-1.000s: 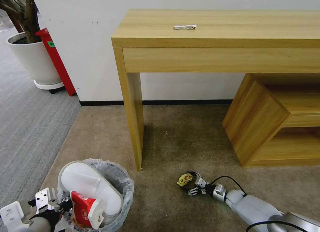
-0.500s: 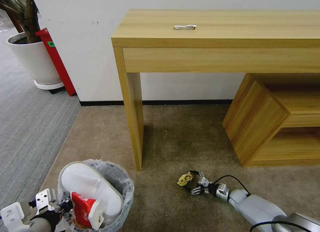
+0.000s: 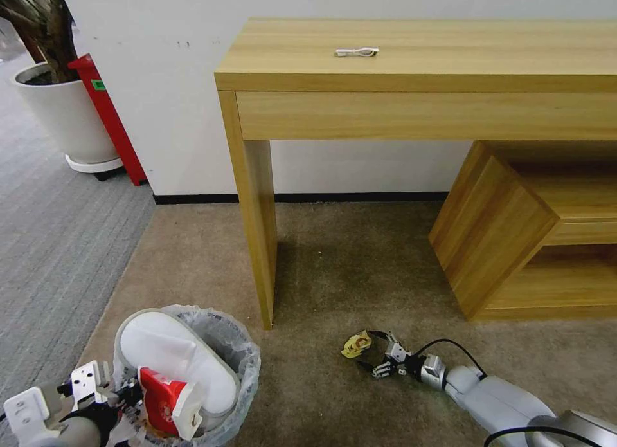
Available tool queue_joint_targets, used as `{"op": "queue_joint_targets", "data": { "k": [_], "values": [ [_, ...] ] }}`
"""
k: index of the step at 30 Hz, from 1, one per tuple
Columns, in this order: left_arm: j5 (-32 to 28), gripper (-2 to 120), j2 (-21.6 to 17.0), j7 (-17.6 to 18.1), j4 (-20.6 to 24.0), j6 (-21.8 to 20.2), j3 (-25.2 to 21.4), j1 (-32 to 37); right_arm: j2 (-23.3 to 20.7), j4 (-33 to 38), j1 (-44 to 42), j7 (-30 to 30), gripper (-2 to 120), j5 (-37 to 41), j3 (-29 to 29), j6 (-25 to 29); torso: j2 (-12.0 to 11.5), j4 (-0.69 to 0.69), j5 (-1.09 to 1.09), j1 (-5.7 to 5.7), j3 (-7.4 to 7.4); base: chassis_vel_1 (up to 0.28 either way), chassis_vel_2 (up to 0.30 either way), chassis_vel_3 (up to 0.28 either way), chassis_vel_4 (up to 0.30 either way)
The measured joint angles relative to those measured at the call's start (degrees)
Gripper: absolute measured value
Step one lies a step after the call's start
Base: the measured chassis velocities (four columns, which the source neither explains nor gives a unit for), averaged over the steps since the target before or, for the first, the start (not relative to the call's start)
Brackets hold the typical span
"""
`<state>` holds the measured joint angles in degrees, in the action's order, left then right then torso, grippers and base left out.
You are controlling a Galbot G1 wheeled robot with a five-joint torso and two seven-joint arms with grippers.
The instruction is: Pick up the trash bin and place the garbage on the floor into it.
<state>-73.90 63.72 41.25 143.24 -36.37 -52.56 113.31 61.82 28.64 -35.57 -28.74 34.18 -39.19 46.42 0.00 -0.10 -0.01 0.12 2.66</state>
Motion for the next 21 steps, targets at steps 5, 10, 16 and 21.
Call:
{"op": "queue_joint_targets", "data": {
  "k": [5, 10, 16, 21],
  "values": [
    [-0.15, 0, -0.05, 0.0, 0.0, 0.06, -0.37, 0.27, 0.86, -0.67, -0.02, 0.25, 98, -0.06, -0.26, 0.0, 0.0, 0.0, 0.0, 0.0, 0.0, 0.0, 0.0, 0.0, 0.0],
    [-0.16, 0, -0.01, -0.01, 0.0, 0.12, -0.41, 0.26, 1.75, -0.98, 0.08, 0.9, 98, -0.07, -0.72, 0.0, 0.0, 0.0, 0.01, 0.0, 0.0, 0.0, 0.0, 0.0, 0.0],
    [-0.32, 0, -0.02, -0.02, 0.0, 0.26, -0.4, 0.15, 2.67, -1.37, 0.45, 1.34, 98, -0.14, -1.65, -0.02, 0.0, 0.0, 0.0, 0.0, 0.0, 0.0, 0.0, 0.0, 0.0],
    [-0.41, 0, -0.03, 0.0, 0.0, 0.35, -0.46, 0.17, 2.86, -1.72, 0.17, 1.38, 96, -0.41, -1.81, -0.04, 0.0, 0.0, 0.0, 0.0, 0.0, 0.0, 0.0, 0.0, 0.0]
  ]
}}
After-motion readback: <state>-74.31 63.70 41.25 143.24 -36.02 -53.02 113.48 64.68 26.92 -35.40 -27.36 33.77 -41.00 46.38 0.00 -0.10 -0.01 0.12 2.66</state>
